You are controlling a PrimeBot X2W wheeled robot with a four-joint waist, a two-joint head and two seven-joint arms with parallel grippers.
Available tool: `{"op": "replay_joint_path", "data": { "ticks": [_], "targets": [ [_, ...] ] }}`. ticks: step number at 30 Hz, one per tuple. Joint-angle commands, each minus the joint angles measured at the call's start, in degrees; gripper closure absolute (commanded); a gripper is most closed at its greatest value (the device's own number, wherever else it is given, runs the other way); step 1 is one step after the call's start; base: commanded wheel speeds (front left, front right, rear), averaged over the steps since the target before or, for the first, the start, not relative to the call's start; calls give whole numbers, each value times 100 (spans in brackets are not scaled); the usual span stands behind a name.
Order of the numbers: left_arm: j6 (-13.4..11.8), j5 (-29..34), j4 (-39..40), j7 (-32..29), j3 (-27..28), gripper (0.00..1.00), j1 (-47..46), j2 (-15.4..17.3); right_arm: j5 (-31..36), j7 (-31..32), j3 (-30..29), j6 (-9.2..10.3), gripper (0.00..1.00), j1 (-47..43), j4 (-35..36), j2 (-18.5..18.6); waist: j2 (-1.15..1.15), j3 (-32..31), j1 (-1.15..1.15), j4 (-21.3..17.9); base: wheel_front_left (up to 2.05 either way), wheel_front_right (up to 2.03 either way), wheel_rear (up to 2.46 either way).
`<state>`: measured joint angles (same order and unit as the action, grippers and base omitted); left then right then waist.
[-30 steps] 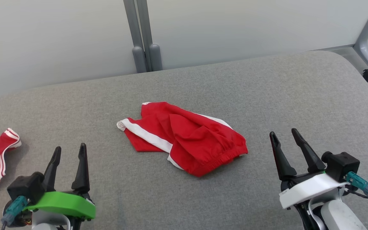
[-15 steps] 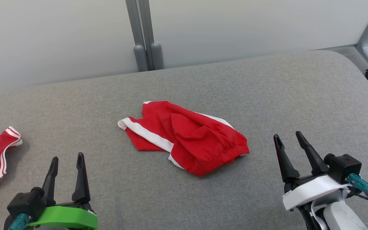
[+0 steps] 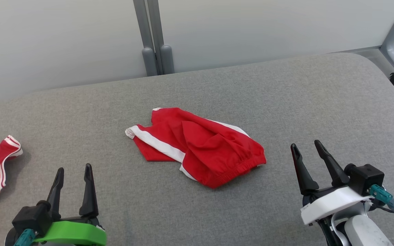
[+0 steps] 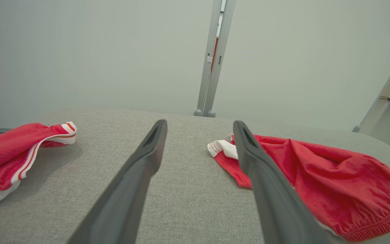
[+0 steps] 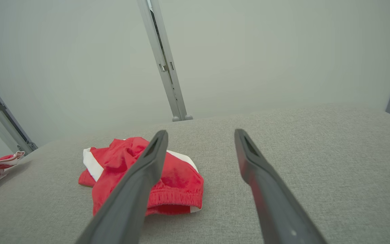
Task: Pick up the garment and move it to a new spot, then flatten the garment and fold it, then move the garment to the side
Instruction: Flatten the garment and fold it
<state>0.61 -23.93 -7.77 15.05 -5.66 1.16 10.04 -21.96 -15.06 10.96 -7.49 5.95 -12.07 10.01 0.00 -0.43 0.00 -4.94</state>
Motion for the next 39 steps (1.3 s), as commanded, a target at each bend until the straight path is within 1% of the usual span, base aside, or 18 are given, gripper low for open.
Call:
{"op": "replay_joint_path", "data": {
  "ticks": [1,5,8,11,14,18,21,26,32,37,38,39],
  "targets": [
    [40,86,-32,18,35,0,-37,-19,43,-15,11,0,0,33,-20,6,0,5,0,7,0,0,0],
    [78,171,-84,18,84,0,-64,-58,10,-15,140,0,0,47,-78,45,0,10,0,33,0,0,0],
    [95,239,-94,18,104,0,-89,-85,-155,113,481,0,0,67,-156,124,0,14,0,94,0,0,0],
    [112,303,-100,18,117,0,-105,-115,-480,500,974,0,0,85,-215,187,0,19,0,211,0,0,0],
    [126,358,-102,18,136,0,-122,-142,-934,1022,1482,1,0,126,-274,288,0,35,0,400,0,0,0],
    [157,411,-109,11,150,0,-122,-174,-1336,1486,1801,0,0,198,-391,329,0,81,0,688,0,0,0],
    [194,416,-118,11,152,0,-141,-212,-1454,1665,1843,0,0,338,-530,334,0,141,0,887,0,0,0],
    [250,438,-167,11,160,0,-196,-243,-1362,1767,1834,1,0,536,-935,245,0,233,0,1169,0,0,0],
    [302,484,-225,11,180,0,-245,-276,-1336,1596,1806,0,0,763,-1465,51,0,311,0,1387,0,0,0],
    [340,499,-258,12,224,0,-271,-282,-1190,1329,1781,0,0,910,-1783,-31,0,345,0,1465,0,0,0],
    [339,502,-261,12,237,0,-279,-285,-1146,1274,1786,0,49,943,-1829,-32,0,349,0,1468,0,0,0],
    [344,501,-267,12,248,0,-282,-288,-1136,1240,1785,0,62,962,-1856,-31,0,349,0,1464,0,0,0]
  ]
}}
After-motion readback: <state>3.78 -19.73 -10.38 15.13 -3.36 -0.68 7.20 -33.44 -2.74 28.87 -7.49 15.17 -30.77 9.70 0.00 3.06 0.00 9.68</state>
